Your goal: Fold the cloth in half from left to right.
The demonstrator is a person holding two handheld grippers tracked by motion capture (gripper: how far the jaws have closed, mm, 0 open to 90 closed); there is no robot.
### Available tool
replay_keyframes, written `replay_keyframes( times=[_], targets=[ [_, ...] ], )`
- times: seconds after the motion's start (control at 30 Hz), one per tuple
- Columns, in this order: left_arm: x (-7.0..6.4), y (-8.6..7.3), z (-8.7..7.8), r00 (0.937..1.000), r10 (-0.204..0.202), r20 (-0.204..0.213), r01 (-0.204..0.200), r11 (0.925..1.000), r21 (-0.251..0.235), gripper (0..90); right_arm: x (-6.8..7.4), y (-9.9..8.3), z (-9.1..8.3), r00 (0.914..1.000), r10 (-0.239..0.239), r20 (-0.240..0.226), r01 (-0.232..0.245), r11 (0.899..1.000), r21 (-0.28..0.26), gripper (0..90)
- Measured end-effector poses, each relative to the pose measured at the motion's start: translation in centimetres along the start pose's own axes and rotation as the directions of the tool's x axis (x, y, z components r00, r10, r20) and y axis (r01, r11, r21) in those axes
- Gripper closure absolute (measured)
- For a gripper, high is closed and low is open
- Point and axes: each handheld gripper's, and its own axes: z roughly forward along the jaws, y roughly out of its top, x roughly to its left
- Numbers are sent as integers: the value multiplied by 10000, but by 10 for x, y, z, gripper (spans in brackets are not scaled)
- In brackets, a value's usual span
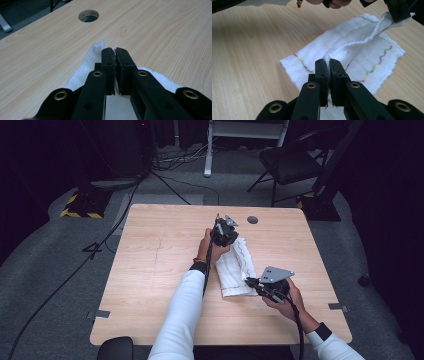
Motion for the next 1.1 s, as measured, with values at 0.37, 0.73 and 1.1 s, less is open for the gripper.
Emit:
replay_keyframes(
  times=[0.37, 0.73, 1.1],
  targets=[
    [-6, 6, 14, 10000, 33, 60, -33, 10000, -30, 855, -8, -9, -3, 9995, 127, 285, -137, 9993, 351, 865],
    [-17, 10, 24, 9997, 256, -56, -256, 9997, 54, 870, -10, -15, 0, 9989, 175, 428, -210, 9965, 811, 864],
    [-16, 11, 31, 9991, 349, -253, -343, 9991, 229, 854, -15, -24, -1, 9976, 378, 578, -438, 9934, 1061, 856]
  ],
)
